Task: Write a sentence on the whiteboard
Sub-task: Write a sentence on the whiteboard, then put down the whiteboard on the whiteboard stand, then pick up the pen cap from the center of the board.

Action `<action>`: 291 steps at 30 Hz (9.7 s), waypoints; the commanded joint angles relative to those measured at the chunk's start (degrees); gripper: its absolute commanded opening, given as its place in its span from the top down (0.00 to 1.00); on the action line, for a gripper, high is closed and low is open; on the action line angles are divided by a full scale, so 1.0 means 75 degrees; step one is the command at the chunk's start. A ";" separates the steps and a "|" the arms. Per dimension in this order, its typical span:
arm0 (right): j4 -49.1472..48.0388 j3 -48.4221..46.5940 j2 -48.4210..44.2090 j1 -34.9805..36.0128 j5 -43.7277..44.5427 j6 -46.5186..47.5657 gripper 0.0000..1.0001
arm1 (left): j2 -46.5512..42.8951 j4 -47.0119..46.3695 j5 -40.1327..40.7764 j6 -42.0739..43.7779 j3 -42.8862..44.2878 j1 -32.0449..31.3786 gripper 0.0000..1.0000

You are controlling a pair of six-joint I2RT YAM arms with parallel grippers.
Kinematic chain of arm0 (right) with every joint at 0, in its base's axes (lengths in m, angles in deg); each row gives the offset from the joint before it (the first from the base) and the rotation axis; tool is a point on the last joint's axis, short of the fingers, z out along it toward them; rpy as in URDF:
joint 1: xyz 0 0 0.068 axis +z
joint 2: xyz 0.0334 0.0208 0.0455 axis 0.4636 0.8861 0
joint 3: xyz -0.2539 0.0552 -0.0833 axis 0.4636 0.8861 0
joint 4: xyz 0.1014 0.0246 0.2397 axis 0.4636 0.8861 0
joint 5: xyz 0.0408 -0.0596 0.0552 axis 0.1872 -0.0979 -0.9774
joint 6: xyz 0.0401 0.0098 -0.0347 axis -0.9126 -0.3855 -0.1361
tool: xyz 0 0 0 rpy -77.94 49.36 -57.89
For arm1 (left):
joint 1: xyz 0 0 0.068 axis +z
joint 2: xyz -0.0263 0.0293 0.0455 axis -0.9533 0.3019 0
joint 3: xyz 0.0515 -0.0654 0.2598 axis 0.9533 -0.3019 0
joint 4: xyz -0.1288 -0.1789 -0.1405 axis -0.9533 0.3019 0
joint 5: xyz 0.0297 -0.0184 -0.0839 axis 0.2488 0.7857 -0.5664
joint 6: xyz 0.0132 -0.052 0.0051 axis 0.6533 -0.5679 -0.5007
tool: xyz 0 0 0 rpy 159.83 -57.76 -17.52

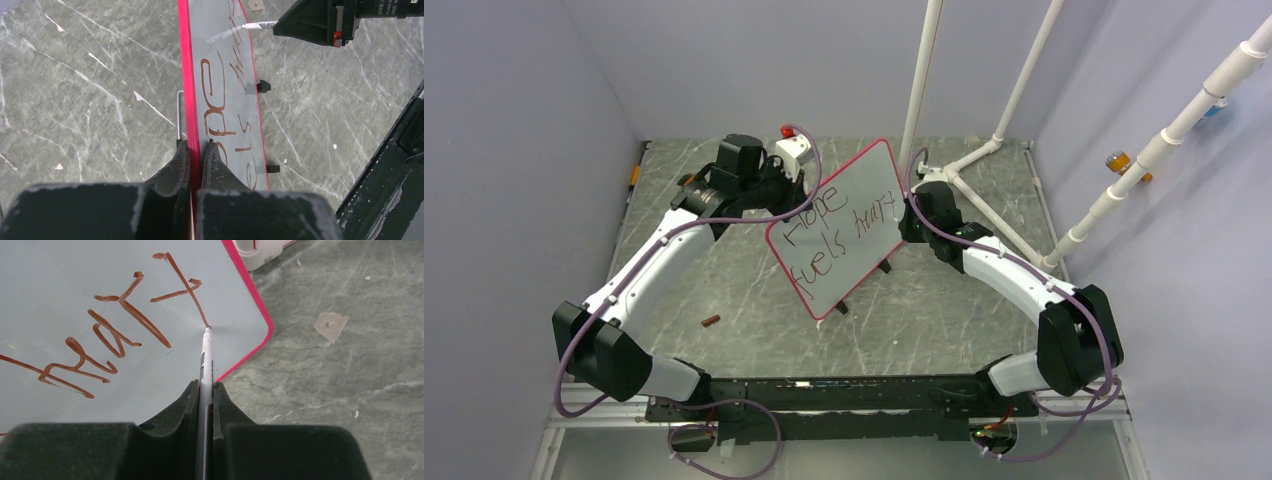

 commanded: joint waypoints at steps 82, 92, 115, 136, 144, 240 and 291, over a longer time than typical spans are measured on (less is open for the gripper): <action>-0.0658 -0.0397 -0.0041 -0.0531 -0.0539 -0.0316 1.00 | -0.0106 0.0174 0.0144 0.0727 -0.0075 -0.0111 1.00; -0.0605 -0.0573 0.0234 -0.0696 -0.0227 -0.0228 1.00 | -0.0086 0.0173 0.0144 0.0736 -0.0078 -0.0103 1.00; -0.0695 -0.0285 -0.0119 -0.0772 -0.1155 -0.0525 1.00 | -0.0108 0.0182 0.0156 0.0729 -0.0064 -0.0122 1.00; 0.0359 -0.0065 -0.1561 -0.0765 -0.0356 -0.0657 1.00 | -0.0097 0.0164 0.0378 0.0707 -0.0081 -0.0117 1.00; 0.0892 0.0013 -0.2512 -0.0777 -0.0521 -0.0641 1.00 | -0.0094 0.0379 0.0678 0.0756 -0.0046 -0.0109 1.00; 0.0692 0.0560 -0.2819 -0.0776 -0.0833 -0.0380 1.00 | -0.0205 0.1679 0.2699 -0.0058 0.0520 0.0044 0.40; 0.0732 0.0731 -0.3110 -0.0780 -0.0818 -0.0321 1.00 | -0.5059 0.3015 0.3960 -1.1262 -0.5432 0.2797 0.00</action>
